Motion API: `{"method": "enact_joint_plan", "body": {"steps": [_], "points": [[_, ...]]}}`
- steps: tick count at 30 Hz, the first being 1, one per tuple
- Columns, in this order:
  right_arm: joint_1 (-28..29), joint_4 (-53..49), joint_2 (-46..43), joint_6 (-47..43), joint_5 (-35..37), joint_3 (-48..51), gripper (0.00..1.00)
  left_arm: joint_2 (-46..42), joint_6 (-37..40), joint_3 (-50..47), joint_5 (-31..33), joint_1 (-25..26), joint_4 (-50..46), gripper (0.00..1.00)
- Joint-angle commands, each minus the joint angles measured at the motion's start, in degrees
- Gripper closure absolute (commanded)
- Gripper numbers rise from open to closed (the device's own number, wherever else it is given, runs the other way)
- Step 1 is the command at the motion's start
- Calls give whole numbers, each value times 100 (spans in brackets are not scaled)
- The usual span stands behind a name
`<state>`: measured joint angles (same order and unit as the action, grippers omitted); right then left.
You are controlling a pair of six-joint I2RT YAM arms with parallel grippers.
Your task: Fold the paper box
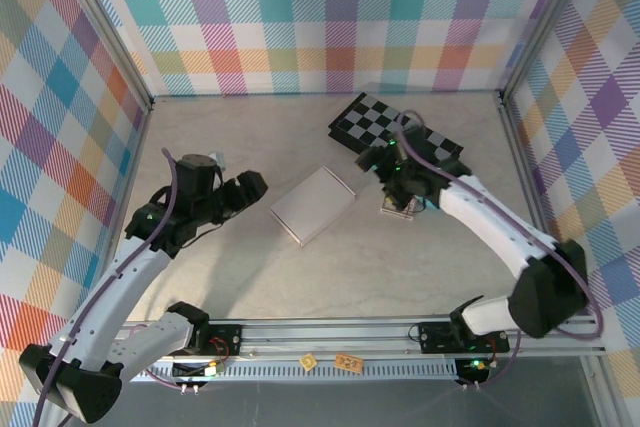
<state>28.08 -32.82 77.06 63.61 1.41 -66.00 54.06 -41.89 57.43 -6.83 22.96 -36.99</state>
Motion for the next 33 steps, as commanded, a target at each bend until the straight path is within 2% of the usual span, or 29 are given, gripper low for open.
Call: {"method": "enact_joint_plan", "body": {"steps": [1, 3, 6, 8, 9, 11, 14, 17, 24, 33], "points": [[-343, -754, -753, -2041, 1034, -134, 1, 130, 638, 322, 198, -113, 463, 0], [-566, -946, -1211, -2592, 1619, -117, 1, 162, 812, 369, 362, -149, 578, 0], [-928, -1188, -1717, -3012, 2953, 37, 1, 246, 1130, 424, 778, -204, 505, 0], [-1154, -638, -2165, -3804, 3626, 644, 1, 318, 1358, 409, 1284, -213, 358, 0], [-1252, -128, -2377, -4237, 3702, 1063, 1, 345, 1465, 364, 1441, -213, 351, 0], [-1593, 1042, -2892, -4942, 3482, 2048, 1, 417, 1454, 258, 2221, -209, 191, 0], [-1801, 2697, -3421, -5323, 3263, 3430, 1, 382, 970, -4, 3682, -213, -97, 0], [-1801, 3653, -3371, -5751, 3313, 4238, 1, 220, 995, -385, 4417, -209, 6, 0], [-1849, 4955, -2461, -6111, 2518, 4700, 1, -158, 1752, -1230, 4756, -298, 715, 0], [-2327, 7245, -772, -5906, 1471, 4959, 1, -243, 1698, -1446, 4255, -571, 631, 0]]}}
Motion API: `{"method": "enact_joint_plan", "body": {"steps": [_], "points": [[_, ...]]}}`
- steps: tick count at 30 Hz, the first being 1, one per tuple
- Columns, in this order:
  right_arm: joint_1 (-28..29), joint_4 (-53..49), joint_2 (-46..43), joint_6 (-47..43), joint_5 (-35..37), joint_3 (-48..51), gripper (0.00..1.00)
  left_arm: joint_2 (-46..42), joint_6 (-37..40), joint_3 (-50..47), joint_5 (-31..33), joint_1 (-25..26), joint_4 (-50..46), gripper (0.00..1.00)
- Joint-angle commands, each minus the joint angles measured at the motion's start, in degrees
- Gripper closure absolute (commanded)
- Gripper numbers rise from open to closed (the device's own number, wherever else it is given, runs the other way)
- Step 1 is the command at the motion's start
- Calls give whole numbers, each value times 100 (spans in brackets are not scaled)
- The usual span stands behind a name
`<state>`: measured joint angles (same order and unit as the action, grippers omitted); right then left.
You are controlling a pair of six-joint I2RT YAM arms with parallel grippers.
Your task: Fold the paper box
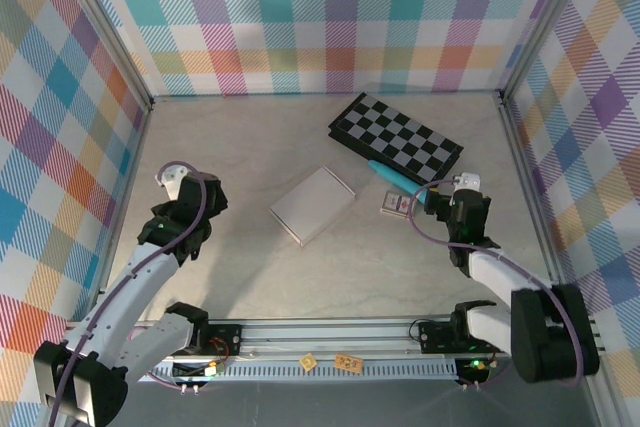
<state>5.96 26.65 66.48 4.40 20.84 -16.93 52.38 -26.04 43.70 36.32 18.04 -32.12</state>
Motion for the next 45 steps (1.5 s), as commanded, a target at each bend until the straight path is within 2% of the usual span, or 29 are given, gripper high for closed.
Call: {"method": "enact_joint_plan", "body": {"steps": [1, 12, 16, 19, 22, 26, 28, 33, 38, 42, 45], "points": [[-171, 1547, 486, 10, -623, 34, 1, -78, 134, -80, -109, -103, 155, 0], [-379, 3124, 2081, -268, -1371, -87, 1, -54, 99, -200, -770, -367, 171, 0], [-393, 2768, 2093, -310, -1521, -259, 1, -48, 70, -261, -836, -409, 177, 0], [-425, 2194, 2119, -190, -1360, -571, 1, -47, 125, -405, -939, -418, 361, 0], [-430, 2222, 2138, -203, -1349, -584, 1, -75, 463, -738, -1020, -424, 956, 0], [-430, 2227, 2124, -205, -1350, -575, 1, -26, 1314, -1421, -643, -433, 2298, 0], [-431, 2218, 2132, -207, -1354, -575, 1, 254, 1458, -1667, -522, -515, 2872, 0], [-434, 2214, 2128, -206, -1355, -575, 1, 1474, 1522, -1536, -1445, -1085, 3454, 0], [-429, 2207, 2129, -205, -1356, -575, 1, 2221, 1724, -1740, -1725, -1224, 5184, 0], [-430, 2208, 2132, -212, -1353, -579, 1, 2705, 1988, -1747, -1807, -1298, 6221, 0], [-429, 2206, 2132, -203, -1357, -575, 1, 2994, 2340, -1623, -2093, -1311, 6542, 0]]}}
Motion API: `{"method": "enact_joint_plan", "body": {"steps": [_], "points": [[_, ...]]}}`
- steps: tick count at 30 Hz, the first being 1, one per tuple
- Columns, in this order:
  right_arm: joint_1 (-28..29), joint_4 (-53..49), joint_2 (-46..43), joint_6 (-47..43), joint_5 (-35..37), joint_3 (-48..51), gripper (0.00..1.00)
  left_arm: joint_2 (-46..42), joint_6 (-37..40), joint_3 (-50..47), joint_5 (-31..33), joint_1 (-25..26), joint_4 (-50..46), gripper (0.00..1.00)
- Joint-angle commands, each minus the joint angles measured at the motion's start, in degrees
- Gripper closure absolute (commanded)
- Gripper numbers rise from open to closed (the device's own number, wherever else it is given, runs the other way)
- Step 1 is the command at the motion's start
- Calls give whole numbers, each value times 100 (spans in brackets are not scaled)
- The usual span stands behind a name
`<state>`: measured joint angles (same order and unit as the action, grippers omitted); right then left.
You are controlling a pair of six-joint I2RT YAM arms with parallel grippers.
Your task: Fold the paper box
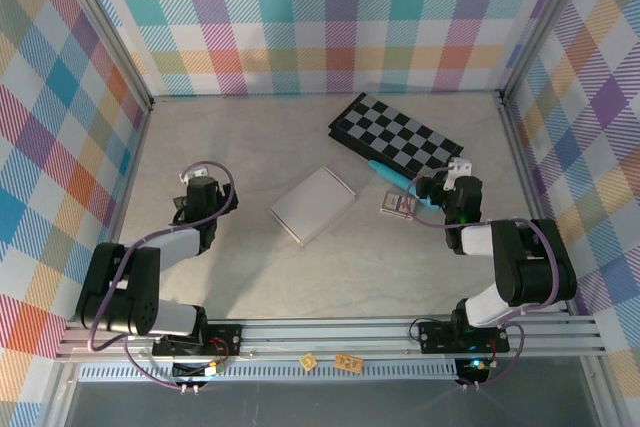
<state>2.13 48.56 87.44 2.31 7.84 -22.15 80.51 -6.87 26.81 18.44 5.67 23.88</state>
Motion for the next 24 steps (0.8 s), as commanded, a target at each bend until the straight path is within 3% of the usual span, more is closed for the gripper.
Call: {"method": "enact_joint_plan", "body": {"steps": [1, 4, 7, 11, 15, 24], "points": [[-41, 18, 35, 2, -58, -52, 1, 225, 531, 59, -402, -68, 1050, 0], [-38, 18, 29, 0, -52, -52, 1, 509, 621, -411, -449, -68, 2209, 0], [-38, 20, 32, -2, -51, -52, 1, 1099, 807, -1029, -693, -76, 4070, 0], [-46, 21, 29, -3, -54, -60, 1, 974, 785, -963, -709, -75, 3756, 0], [-46, 15, 36, -2, -49, -52, 1, 953, 706, -331, -679, -86, 2455, 0], [-52, 13, 36, -4, -58, -61, 1, 993, 702, -359, -697, -106, 2593, 0]]}}
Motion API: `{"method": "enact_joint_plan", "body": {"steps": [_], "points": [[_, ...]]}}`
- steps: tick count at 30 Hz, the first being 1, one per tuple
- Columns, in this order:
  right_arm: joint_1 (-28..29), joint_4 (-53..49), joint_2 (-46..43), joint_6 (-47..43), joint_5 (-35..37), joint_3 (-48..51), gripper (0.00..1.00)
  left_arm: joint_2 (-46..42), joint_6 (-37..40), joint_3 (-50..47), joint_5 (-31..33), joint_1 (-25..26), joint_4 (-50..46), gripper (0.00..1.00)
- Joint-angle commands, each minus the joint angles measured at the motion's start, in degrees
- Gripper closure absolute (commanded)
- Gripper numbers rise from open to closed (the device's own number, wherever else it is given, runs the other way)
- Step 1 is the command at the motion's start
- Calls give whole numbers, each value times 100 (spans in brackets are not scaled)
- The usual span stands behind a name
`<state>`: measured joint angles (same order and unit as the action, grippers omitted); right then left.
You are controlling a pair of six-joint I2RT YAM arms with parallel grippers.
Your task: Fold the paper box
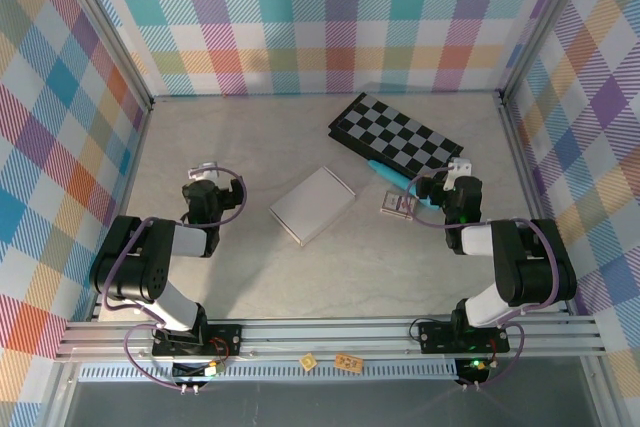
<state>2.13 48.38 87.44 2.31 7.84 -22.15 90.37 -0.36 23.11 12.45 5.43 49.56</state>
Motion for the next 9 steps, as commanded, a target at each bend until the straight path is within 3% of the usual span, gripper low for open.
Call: {"method": "enact_joint_plan", "body": {"steps": [1, 9], "points": [[-44, 22, 44, -2, -63, -70, 1, 7, 53, 15, -93, -81, 27, 0], [-62, 3, 44, -81, -278, -88, 1, 7, 63, 3, -87, -80, 36, 0]]}}
